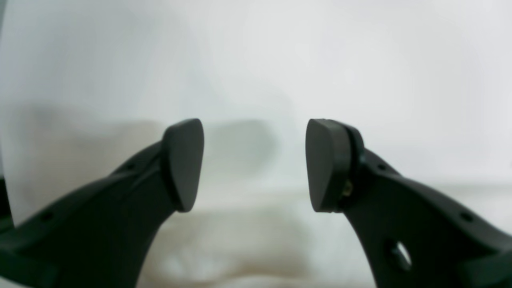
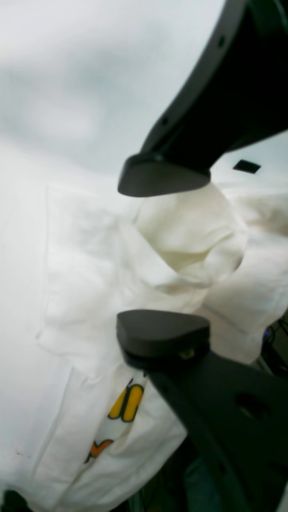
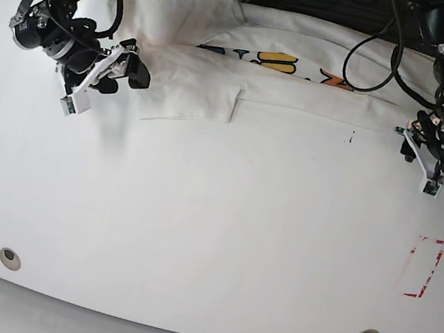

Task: Layout the t-shirt on the table in an organized manner, then fold the t-shirt properly

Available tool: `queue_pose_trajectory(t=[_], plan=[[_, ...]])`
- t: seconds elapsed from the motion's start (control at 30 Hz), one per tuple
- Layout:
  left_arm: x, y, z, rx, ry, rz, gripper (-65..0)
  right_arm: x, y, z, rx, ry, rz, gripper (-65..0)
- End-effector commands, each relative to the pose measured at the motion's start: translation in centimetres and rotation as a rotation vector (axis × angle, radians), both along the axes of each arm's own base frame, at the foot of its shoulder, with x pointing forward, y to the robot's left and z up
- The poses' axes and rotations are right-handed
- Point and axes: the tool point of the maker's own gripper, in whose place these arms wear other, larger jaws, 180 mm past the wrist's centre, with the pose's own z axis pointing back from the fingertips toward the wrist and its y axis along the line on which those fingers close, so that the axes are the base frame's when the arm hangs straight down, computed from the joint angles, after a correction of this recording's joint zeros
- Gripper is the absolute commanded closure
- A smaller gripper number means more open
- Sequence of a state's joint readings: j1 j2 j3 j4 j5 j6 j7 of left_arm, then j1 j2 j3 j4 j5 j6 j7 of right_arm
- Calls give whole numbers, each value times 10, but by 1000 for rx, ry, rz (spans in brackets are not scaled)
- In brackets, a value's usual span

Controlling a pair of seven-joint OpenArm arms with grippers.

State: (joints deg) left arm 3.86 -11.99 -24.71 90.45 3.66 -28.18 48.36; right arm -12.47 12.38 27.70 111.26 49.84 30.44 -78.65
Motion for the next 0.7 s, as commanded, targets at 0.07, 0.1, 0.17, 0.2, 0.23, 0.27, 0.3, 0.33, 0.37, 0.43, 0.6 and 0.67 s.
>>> queue_pose_trajectory(t=[0.07, 0.1, 0.17, 0.2, 0.23, 0.27, 0.3, 0.33, 0.37, 0.43, 0.6, 0.67], plan=[[0, 7, 8, 18, -28, -2, -374, 6, 0, 11, 9, -44, 5, -425], [-2, 9, 7, 23, -22, -2, -374, 6, 0, 11, 9, -44, 5, -425], [-8, 15, 9, 44, -12, -5, -374, 6, 0, 11, 9, -44, 5, -425], [-9, 15, 10, 49, -13, -8, -374, 6, 0, 11, 9, -44, 5, -425], [-12, 16, 11, 55, -12, -12, -374, 6, 0, 11, 9, -44, 5, -425], [-14, 17, 13, 64, -14, -13, -374, 6, 0, 11, 9, -44, 5, -425], [-16, 19, 16, 70, -19, -9, -374, 6, 0, 11, 9, -44, 5, -425], [-19, 22, 20, 81, -25, -4, -374, 6, 0, 11, 9, -44, 5, -425], [-21, 24, 23, 87, -32, 0, -374, 6, 0, 11, 9, -44, 5, -425], [-26, 28, 32, 106, -49, 8, -374, 6, 0, 11, 9, -44, 5, -425], [-33, 27, 40, 130, -58, -5, -374, 6, 0, 11, 9, -44, 5, -425], [-38, 26, 41, 137, -54, -12, -374, 9, 0, 12, 9, -52, 5, -425]])
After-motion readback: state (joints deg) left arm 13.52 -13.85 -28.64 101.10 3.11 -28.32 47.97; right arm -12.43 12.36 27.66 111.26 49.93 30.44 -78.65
